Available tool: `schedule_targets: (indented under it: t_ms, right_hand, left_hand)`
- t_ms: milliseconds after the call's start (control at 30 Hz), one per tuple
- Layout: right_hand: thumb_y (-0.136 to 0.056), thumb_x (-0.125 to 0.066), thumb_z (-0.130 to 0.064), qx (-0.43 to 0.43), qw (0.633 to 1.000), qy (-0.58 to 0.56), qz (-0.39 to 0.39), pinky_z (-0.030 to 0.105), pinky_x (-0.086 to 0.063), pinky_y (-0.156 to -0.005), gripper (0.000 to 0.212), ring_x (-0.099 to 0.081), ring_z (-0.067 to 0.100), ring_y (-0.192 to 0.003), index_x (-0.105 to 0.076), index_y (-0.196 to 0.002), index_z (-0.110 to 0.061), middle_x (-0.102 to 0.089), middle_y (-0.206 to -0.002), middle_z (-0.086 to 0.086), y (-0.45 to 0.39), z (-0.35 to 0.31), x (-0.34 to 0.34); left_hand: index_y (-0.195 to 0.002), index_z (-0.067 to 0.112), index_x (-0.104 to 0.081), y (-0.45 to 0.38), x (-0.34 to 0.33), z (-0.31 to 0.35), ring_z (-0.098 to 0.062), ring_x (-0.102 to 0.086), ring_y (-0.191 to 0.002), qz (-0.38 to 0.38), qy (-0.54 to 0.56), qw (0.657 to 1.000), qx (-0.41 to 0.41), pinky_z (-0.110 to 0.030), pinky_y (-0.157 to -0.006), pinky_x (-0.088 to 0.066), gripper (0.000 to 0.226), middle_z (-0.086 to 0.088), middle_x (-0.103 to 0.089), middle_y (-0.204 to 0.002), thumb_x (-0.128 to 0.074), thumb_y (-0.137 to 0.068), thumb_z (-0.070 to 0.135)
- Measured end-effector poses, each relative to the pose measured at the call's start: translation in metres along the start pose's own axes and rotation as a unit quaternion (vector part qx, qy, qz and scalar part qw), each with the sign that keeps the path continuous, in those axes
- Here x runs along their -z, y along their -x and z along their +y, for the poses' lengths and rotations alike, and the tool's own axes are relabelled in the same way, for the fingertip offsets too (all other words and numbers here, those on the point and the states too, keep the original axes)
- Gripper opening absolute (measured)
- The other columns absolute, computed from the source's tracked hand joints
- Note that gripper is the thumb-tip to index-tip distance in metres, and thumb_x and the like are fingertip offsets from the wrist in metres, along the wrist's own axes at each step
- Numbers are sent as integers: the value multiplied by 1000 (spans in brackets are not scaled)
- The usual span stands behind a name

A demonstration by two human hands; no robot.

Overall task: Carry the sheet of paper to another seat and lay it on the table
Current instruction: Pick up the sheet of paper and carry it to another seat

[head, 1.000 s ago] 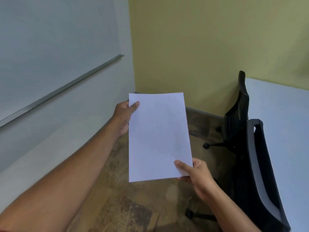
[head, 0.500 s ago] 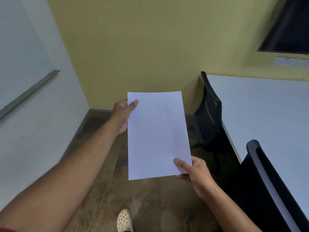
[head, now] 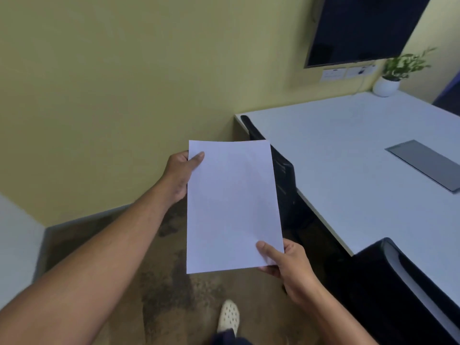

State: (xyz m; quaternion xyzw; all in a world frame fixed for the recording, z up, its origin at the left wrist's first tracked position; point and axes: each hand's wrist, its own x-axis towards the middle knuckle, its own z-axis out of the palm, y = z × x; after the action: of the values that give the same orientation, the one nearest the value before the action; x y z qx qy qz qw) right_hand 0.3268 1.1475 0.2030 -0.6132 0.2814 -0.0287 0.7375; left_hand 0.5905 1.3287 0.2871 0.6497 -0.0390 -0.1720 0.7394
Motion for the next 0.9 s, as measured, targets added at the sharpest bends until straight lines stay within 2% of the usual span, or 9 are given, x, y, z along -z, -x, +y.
schedule_targets:
  t_ms: [33, 100, 267, 333, 433, 533, 633, 733, 900]
  right_hand:
    - [-96, -81, -26, 6, 1000, 0, 0, 42, -69, -80, 23, -83, 28, -97, -78, -112, -10, -85, -110, 3, 0, -5, -2]
    - [-95, -82, -26, 6, 1000, -6, 27, 45, -69, -83, 20, -83, 28, -97, -80, -110, -12, -85, -110, 2, -50, -15, -4]
    - [-95, -83, -27, 14, 998, -16, 61, 50, -69, -85, 19, -83, 30, -95, -81, -108, -13, -85, -109, 5, -134, -49, -7]
    - [-94, -84, -28, 11, 997, -22, 69, 53, -68, -86, 16, -83, 32, -94, -83, -103, -15, -85, -107, 5, -159, -64, -11]
    - [-93, -85, -26, 31, 996, -26, 76, 58, -67, -87, 8, -82, 36, -93, -85, -94, -18, -86, -103, 3, -213, -98, -12]
    - [-92, -85, -23, 36, 994, -43, 96, 46, -70, -81, 2, -84, 23, -94, -86, -92, -21, -86, -103, -4, -252, -121, -8]
    - [-92, -84, -21, 45, 991, -61, 110, 34, -69, -75, 9, -83, 18, -95, -87, -90, -30, -86, -103, -8, -287, -142, -3]
    - [-93, -84, -21, 43, 986, -78, 140, 30, -68, -72, 5, -83, 16, -93, -85, -98, -20, -85, -101, -10, -322, -155, 5]
    - [-89, -88, -28, 39, 968, -96, 229, 32, -69, -72, 19, -82, 12, -91, -80, -103, -18, -84, -98, -16, -392, -170, 14]
  left_hand:
    - [-121, -1, -74, -3, -1, 1, -38, -75, -107, -5, -2, 1000, -2, -57, -100, -60, 23, -24, -77, -122, -65, -108, 16]
    - [-125, -4, -73, -66, -16, 1, -39, -76, -108, -24, -1, 1000, 10, -56, -98, -61, 28, -24, -78, -123, -65, -108, 17]
    - [-111, 7, -78, -165, -38, 17, -29, -79, -94, -49, -23, 998, 10, -41, -82, -65, 16, -11, -83, -105, -67, -108, 18]
    - [-110, 9, -78, -196, -46, 28, -28, -80, -96, -62, -40, 997, 4, -40, -84, -65, 16, -9, -84, -107, -67, -108, 20]
    - [-118, 6, -77, -258, -66, 53, -32, -79, -105, -82, -34, 996, -10, -48, -93, -64, 20, -15, -81, -118, -66, -108, 19]
    - [-119, 5, -77, -307, -90, 65, -32, -79, -105, -99, -36, 994, -9, -49, -93, -65, 20, -15, -81, -121, -66, -108, 18]
    - [-117, 6, -78, -359, -117, 72, -31, -80, -105, -127, -36, 991, 2, -48, -92, -65, 19, -13, -82, -119, -67, -107, 19]
    - [-115, 6, -78, -409, -146, 70, -32, -80, -106, -156, -32, 987, 10, -49, -91, -65, 18, -13, -82, -117, -68, -107, 19]
    - [-113, 7, -78, -510, -212, 58, -32, -81, -100, -241, -28, 969, 35, -50, -90, -66, 16, -14, -83, -114, -69, -106, 18]
